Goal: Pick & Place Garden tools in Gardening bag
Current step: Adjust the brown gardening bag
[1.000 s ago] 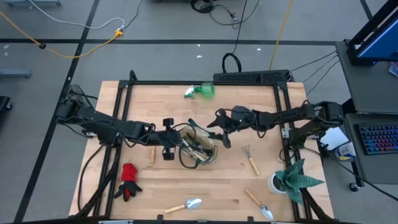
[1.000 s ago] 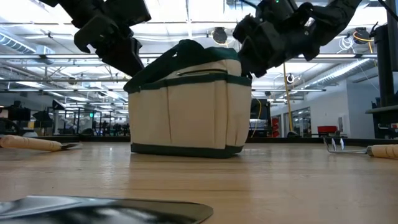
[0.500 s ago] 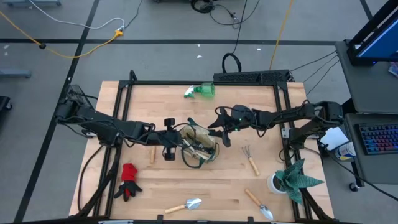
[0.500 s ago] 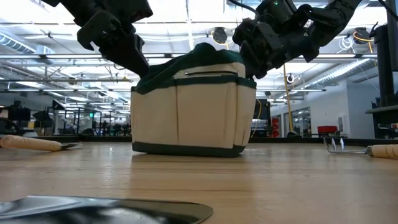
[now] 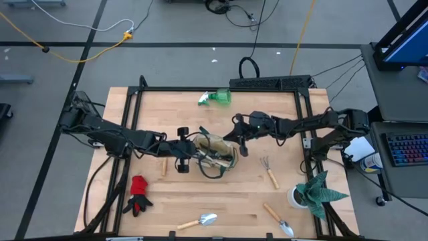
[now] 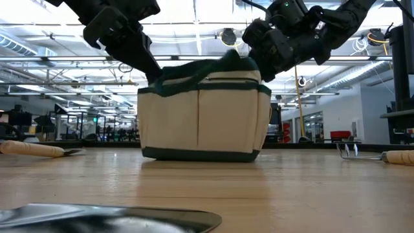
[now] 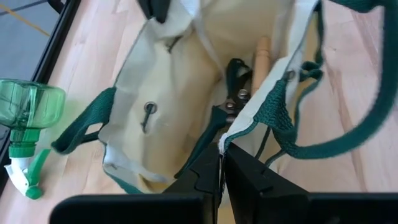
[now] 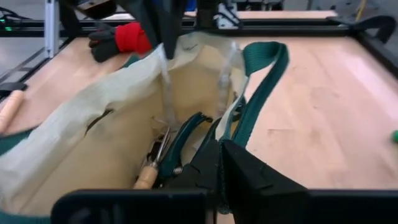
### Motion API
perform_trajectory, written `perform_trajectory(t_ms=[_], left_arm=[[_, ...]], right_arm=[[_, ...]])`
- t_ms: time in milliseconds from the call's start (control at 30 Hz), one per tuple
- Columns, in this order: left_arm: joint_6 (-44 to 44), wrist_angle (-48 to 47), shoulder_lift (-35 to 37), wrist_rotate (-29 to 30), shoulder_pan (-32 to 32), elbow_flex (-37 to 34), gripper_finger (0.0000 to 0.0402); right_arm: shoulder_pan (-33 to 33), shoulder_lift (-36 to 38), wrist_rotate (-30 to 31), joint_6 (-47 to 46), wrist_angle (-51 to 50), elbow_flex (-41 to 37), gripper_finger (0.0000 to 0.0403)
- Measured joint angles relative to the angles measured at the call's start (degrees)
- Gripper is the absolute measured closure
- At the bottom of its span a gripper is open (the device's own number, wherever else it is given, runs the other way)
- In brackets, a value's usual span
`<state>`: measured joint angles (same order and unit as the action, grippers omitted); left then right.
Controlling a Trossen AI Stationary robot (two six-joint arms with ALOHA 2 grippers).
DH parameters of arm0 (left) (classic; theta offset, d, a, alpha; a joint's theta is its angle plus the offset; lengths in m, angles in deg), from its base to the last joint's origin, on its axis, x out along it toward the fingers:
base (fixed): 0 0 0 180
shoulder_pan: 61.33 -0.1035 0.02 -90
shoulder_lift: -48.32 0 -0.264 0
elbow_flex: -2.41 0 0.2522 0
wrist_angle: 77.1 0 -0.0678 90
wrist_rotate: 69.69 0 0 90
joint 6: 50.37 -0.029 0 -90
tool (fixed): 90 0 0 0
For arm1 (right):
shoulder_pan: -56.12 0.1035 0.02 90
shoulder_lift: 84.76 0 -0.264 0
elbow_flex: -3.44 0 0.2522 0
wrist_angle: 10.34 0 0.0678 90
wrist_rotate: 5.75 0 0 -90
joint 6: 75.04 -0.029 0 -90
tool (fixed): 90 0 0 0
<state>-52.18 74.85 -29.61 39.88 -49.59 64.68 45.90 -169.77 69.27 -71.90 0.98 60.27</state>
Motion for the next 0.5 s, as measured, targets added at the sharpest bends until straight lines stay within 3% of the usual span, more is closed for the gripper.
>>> perform_trajectory(t_ms=[500], left_arm=[[-0.5, -0.8, 0.0, 2.5, -3.8, 0.0, 0.0376]], right_arm=[[-5.7, 0.2, 0.0, 7.0, -0.9, 0.3, 0.0392]])
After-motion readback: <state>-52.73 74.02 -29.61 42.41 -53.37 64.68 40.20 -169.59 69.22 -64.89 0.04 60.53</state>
